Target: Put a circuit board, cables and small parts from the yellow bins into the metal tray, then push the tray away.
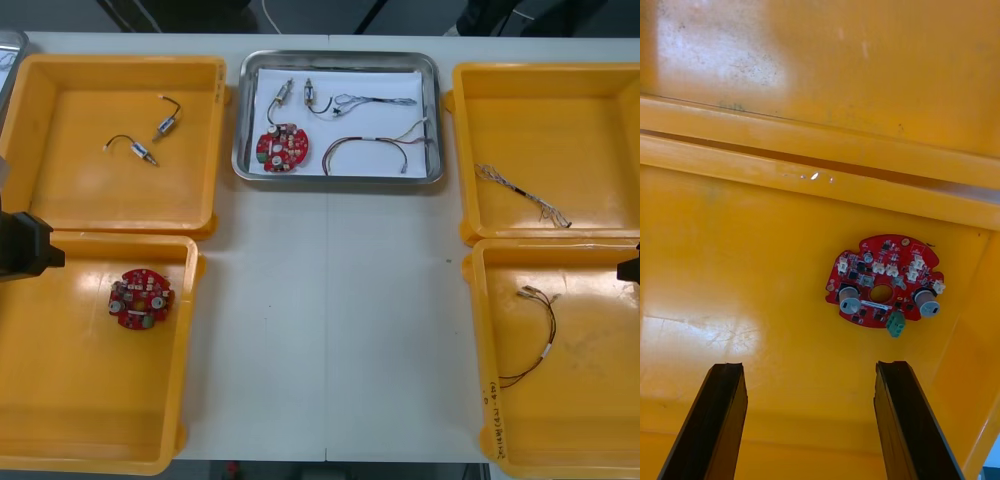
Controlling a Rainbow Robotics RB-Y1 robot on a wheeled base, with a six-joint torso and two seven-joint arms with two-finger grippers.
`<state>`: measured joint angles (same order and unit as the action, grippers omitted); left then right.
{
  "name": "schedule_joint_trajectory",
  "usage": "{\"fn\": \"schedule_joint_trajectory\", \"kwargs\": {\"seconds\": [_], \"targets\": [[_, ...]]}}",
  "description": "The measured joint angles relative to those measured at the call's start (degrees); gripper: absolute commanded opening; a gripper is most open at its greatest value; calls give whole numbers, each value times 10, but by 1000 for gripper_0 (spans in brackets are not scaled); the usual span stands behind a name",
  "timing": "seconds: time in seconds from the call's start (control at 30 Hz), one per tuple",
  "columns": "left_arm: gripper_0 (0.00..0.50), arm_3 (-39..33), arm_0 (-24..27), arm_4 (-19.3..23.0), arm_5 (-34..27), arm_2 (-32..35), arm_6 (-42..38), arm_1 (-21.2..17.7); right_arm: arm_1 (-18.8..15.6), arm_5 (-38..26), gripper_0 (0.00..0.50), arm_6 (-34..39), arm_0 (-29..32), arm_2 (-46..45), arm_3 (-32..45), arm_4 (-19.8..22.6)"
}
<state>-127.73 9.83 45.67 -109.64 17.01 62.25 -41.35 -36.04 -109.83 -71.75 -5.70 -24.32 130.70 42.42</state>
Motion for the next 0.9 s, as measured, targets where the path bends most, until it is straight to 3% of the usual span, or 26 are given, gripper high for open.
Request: {"fn": "schedule_joint_trajectory", "kwargs": {"seconds": [0.33,0.53,0.9], "targets": [[500,0,0,0,0,0,0,0,-2,0,500,-4,3,0,0,0],[500,0,0,0,0,0,0,0,-5,0,500,-77,3,-1,0,5],[500,0,0,0,0,0,0,0,-6,0,500,-77,3,-6,0,16]]}}
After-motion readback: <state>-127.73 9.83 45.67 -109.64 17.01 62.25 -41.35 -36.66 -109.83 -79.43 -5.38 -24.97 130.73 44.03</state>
